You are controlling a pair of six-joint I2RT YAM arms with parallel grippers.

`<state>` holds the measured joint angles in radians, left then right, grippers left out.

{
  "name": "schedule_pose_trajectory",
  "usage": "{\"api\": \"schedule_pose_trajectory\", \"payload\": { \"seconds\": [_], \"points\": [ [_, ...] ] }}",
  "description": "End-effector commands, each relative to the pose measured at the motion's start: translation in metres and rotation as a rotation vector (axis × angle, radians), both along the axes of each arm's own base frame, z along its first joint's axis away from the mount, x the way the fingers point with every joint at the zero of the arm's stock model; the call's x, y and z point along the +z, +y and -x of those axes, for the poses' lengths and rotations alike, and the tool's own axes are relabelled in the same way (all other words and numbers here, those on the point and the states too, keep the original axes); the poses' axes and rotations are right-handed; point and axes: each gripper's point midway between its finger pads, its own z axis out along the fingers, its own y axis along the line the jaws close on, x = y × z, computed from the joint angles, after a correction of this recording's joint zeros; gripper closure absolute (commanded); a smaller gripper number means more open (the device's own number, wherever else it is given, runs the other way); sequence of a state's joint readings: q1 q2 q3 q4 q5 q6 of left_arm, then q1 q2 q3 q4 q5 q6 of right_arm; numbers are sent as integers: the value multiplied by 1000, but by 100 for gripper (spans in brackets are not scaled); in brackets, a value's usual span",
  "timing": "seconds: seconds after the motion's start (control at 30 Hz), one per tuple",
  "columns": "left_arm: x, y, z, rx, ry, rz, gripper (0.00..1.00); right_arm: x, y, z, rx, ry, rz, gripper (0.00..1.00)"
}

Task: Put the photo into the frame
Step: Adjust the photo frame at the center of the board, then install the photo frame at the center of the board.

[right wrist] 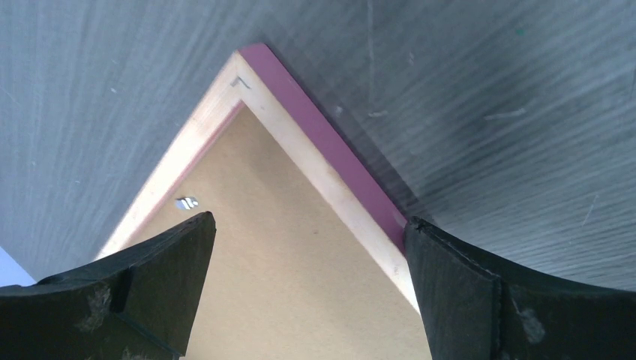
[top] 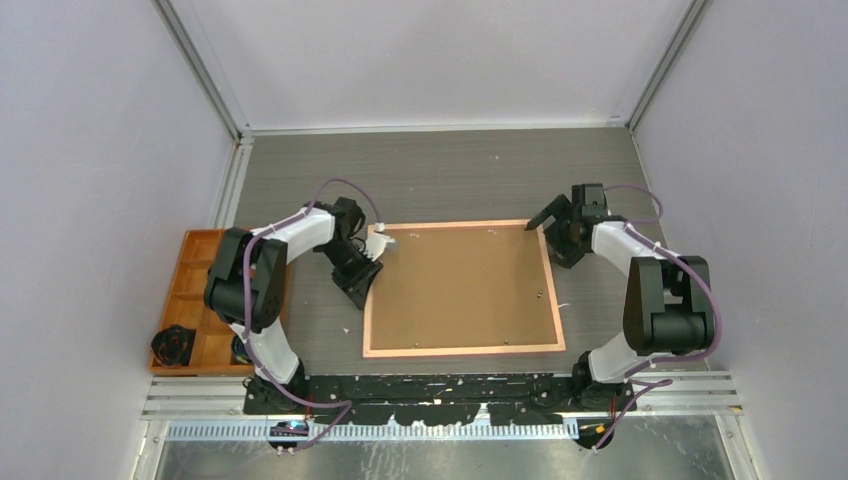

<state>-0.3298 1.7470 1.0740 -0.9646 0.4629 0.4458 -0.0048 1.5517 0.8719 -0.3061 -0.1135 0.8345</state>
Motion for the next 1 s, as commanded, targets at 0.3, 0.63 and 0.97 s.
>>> {"api": "schedule_pose_trajectory", "payload": {
  "seconds": [0.3,0.63,0.97],
  "points": [
    [25,-2,-84,360,60,186,61,92,57,-22,95,-276,-69,4],
    [1,-16,-80,412,220,238,75,77,247,-8,389,-291,-304,19],
    [-9,-6,-79,442,197,194,88,43,366,9,545,-209,-417,27]
  ]
}}
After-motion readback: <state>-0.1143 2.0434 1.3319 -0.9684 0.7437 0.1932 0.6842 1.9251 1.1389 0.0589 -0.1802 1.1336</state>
